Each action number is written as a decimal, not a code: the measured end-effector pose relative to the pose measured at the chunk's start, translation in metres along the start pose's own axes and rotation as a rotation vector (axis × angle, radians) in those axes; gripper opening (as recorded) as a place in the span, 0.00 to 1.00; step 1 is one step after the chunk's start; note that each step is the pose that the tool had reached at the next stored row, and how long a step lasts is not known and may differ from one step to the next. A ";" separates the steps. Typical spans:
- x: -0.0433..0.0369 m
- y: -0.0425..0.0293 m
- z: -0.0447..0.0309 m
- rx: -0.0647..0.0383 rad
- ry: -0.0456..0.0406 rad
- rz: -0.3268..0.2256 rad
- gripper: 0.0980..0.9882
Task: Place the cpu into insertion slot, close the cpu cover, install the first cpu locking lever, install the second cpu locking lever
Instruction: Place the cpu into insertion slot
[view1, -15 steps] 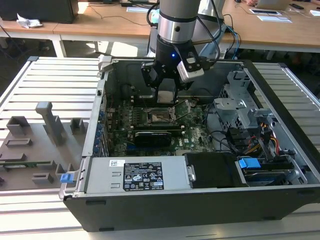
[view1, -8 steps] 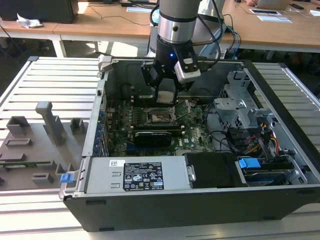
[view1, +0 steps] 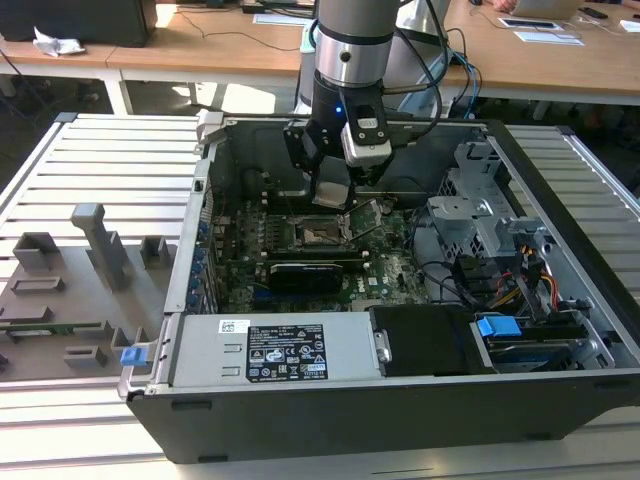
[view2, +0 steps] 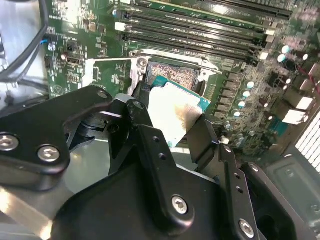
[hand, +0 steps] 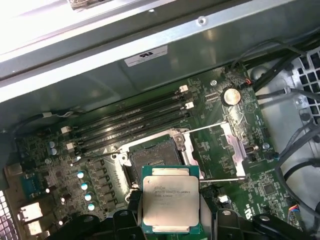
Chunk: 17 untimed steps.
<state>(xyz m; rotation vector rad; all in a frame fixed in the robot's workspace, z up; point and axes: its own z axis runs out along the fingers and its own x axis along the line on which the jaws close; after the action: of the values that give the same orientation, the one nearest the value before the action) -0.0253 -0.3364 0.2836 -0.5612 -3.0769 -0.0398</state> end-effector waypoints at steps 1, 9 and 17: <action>0.0000 0.0000 0.0000 0.000 -0.0005 0.012 0.50; 0.0000 0.0000 0.0002 0.005 -0.0054 0.119 0.50; -0.0001 0.0000 0.0004 0.010 -0.0104 0.222 0.50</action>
<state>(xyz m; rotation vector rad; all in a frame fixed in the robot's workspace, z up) -0.0252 -0.3364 0.2832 -0.8998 -3.0015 -0.0187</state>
